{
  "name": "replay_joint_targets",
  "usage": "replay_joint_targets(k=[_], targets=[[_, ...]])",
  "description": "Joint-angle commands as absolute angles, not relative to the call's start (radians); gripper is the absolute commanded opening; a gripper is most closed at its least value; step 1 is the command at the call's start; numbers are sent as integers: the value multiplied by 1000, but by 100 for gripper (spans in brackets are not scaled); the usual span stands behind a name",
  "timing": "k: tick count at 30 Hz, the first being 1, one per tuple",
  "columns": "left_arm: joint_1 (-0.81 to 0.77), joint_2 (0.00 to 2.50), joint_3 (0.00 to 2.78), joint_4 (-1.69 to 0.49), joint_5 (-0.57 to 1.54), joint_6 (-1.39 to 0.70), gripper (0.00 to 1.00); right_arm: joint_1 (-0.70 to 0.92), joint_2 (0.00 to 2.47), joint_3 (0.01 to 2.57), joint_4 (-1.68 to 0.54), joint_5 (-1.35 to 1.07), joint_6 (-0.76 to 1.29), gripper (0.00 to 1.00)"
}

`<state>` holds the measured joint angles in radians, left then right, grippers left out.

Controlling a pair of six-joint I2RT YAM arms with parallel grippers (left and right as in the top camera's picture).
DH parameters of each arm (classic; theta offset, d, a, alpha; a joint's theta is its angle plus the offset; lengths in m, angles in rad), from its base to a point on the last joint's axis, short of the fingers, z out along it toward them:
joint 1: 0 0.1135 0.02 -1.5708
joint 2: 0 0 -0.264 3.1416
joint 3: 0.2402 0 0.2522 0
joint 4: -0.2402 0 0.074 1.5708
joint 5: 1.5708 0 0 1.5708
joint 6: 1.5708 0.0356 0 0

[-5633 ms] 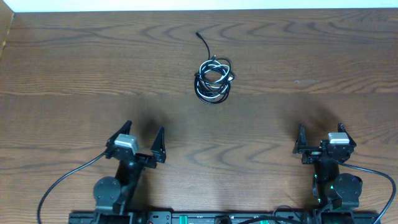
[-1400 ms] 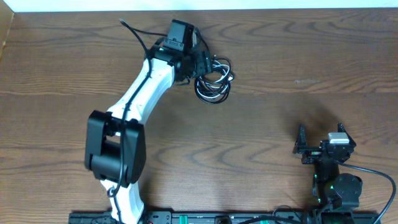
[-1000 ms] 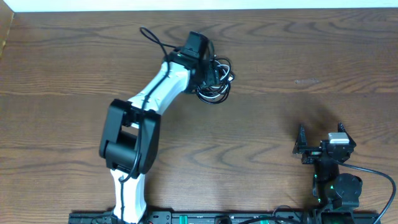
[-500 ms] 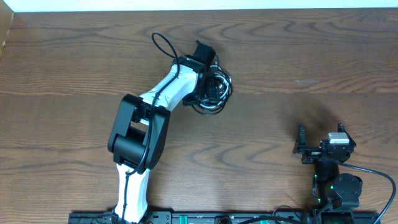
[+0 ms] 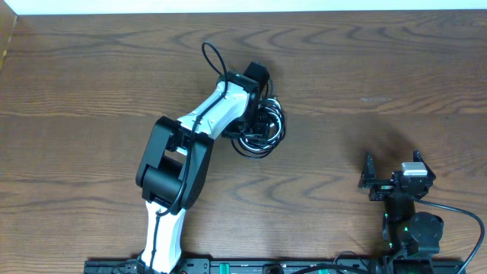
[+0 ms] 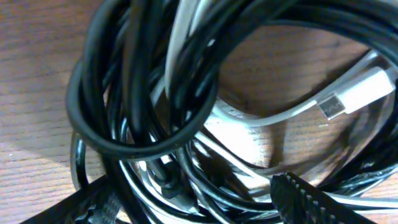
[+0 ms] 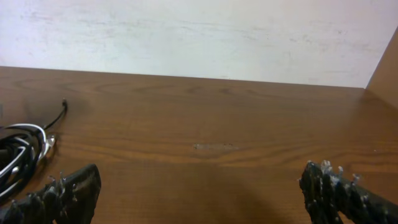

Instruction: Untangle cables

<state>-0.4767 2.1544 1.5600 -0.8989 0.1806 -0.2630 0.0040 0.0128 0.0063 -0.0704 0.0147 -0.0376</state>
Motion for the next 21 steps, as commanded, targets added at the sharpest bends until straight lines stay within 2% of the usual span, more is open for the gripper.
replay_joint_targets(k=[1,7,10,21], targets=[[-479,2185,1552,-904,170,-236,79,10,11,5,-75,9,-46,99],[-479,2185,1552,-903,170,-236,80,10,11,5,-75,9,-46,99],[-479,2185,1552,-904,170,-236,99,10,11,5,-75,9,-46,99],[-480,2185,1552,-803,171,-316,98,10,11,5,-75,9,-46,99]])
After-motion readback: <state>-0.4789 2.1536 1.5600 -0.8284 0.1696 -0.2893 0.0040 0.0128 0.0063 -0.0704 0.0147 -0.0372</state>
